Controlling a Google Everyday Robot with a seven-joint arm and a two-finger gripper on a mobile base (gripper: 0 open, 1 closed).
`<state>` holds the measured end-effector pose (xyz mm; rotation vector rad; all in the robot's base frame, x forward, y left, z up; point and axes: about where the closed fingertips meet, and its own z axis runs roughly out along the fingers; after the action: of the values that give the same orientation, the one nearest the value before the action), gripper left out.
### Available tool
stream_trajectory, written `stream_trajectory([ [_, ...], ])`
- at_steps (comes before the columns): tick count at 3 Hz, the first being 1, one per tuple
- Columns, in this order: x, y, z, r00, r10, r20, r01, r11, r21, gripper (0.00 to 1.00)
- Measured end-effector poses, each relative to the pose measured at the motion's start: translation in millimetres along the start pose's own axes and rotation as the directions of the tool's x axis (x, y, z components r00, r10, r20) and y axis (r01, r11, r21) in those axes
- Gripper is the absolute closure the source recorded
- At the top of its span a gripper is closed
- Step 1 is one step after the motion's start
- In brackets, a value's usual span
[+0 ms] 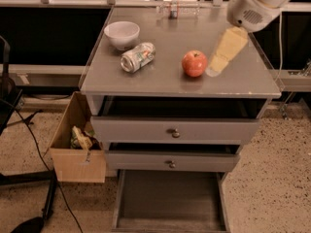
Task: Place apple into bottom drawer
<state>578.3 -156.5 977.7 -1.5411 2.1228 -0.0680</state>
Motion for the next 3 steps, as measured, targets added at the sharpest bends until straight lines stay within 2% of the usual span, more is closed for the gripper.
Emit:
stream_trajectory([
  [1, -21.6, -28.5, 25.4, 1.000, 0.003, 0.005, -0.003, 1.0000, -0.007, 0.00],
  [2, -30.7, -50.8, 56.2, 1.000, 0.031, 0.008, -0.030, 0.9993, -0.021, 0.00],
  [3, -27.0, -60.2, 78.0, 0.998, 0.065, 0.002, -0.064, 0.9971, -0.040, 0.00],
])
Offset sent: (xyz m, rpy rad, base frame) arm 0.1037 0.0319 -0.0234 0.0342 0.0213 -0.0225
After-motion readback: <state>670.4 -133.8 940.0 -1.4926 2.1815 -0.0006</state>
